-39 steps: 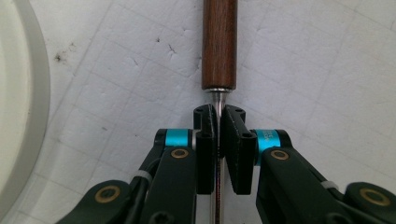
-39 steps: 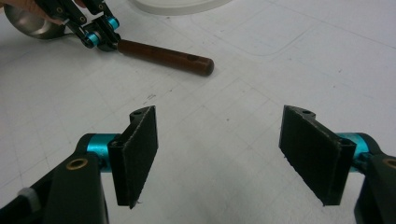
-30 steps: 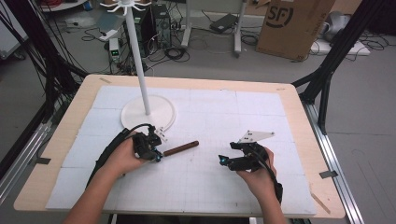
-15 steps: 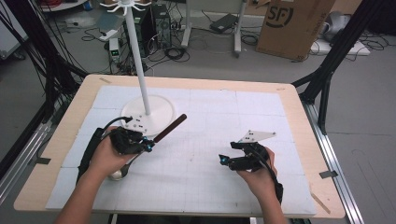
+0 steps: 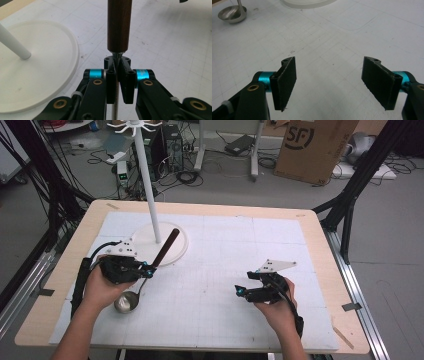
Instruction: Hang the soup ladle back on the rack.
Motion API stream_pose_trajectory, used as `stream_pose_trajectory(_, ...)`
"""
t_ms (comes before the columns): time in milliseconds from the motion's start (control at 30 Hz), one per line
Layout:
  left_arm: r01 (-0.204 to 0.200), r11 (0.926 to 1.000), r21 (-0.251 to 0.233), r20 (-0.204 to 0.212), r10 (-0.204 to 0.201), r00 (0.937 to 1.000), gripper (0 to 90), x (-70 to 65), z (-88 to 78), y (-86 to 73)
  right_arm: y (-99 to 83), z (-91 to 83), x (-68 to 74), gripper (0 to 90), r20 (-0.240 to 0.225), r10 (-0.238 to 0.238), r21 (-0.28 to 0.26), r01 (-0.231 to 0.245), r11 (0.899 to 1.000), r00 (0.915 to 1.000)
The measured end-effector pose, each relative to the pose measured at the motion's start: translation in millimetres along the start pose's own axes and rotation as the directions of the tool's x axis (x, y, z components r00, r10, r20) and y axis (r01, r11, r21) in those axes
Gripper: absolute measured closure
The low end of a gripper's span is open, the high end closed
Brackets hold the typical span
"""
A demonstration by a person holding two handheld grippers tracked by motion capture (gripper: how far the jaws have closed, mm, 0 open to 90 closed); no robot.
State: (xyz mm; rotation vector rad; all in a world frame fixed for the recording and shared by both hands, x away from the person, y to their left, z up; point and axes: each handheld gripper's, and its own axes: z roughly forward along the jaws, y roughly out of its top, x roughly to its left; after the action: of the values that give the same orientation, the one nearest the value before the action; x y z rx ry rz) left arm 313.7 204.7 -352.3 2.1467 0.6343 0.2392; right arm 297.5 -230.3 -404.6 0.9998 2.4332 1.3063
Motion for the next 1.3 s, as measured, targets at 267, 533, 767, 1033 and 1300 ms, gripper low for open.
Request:
stream_pose_trajectory(267, 0.019, 0.9965, -0.081, -0.006, -0.019, 0.9998, 84.6, 4.5, -22.6, 3.6, 0.2, 0.4, 0.0, 27.2, -0.002, -0.004, -0.001, 0.004, 1.000, 1.0000)
stream_pose_trajectory(533, 0.041, 0.9893, -0.140, -0.034, -0.046, 0.9983, 84.5, 15.4, -41.2, 12.0, 0.5, -0.9, 0.7, 27.2, -0.004, 0.002, -0.006, -0.002, 1.000, 1.0000)
stream_pose_trajectory(767, 0.057, 0.9829, -0.175, -0.044, -0.066, 0.9968, 84.4, 26.8, -55.4, 27.9, 0.5, 0.1, 0.2, 27.2, -0.003, -0.006, -0.005, 0.006, 1.000, 1.0000)
stream_pose_trajectory(1033, 0.065, 0.9772, -0.202, -0.054, -0.077, 0.9955, 84.4, 39.9, -70.9, 52.9, 0.9, 0.4, 1.1, 27.2, -0.009, -0.001, -0.005, 0.001, 1.000, 1.0000)
stream_pose_trajectory(1300, 0.049, 0.9794, -0.196, -0.111, -0.072, 0.9912, 84.4, 53.6, -91.7, 80.8, 0.7, 0.2, 0.2, 27.2, -0.008, -0.003, -0.005, 0.002, 1.000, 1.0000)
